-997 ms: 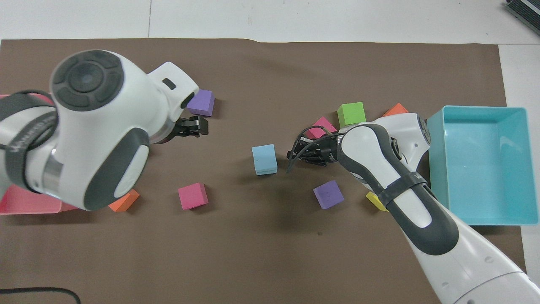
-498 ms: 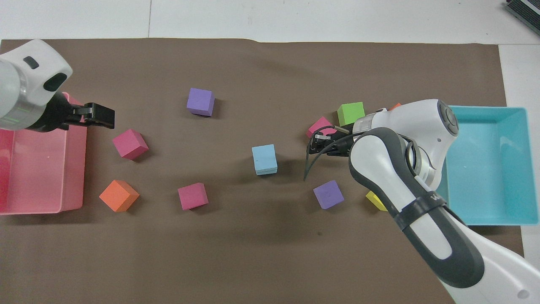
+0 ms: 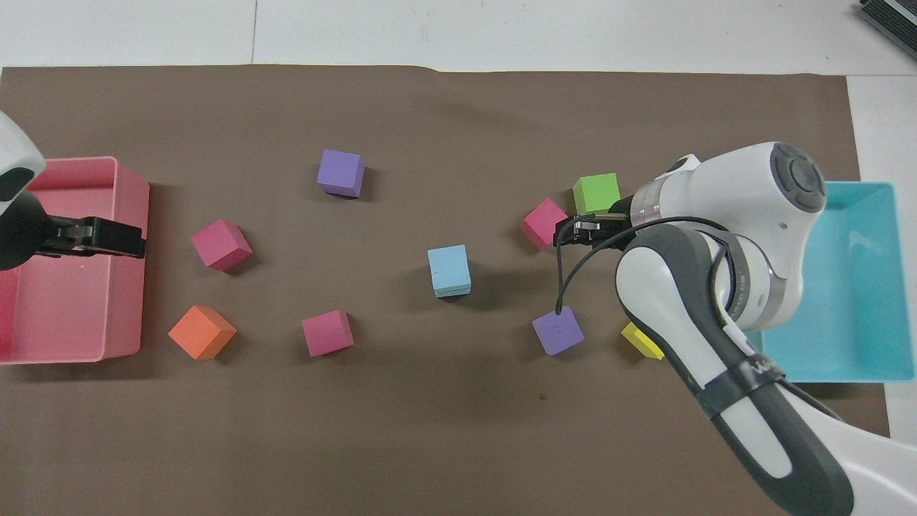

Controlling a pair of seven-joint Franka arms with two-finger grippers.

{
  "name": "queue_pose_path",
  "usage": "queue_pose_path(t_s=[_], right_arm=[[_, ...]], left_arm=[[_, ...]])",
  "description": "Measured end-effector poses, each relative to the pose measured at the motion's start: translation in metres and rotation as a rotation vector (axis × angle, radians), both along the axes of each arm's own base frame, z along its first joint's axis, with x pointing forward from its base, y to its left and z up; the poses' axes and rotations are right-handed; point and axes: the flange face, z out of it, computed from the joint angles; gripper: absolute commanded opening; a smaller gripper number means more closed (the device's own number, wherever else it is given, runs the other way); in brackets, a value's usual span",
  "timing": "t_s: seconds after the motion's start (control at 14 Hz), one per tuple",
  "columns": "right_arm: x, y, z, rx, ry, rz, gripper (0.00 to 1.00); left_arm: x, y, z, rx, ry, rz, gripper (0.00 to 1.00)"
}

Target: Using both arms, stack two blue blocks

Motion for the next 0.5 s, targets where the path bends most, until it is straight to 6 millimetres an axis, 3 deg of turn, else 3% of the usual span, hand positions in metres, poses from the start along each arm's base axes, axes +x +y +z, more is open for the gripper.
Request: queue_pose_path(t_s=[0.28, 0.5], right_arm=[[0.004, -0.009, 0.027, -0.189, -0.079, 0.111, 1.00], [0.010, -0.025, 0.061, -0.247, -0.078, 0.083, 1.00]], left_arm=[[0.006, 0.007, 0.005, -0.001, -0.016, 0.002, 1.00], [0.013, 0.010, 0.009, -0.001, -0.025, -0.001, 1.00]])
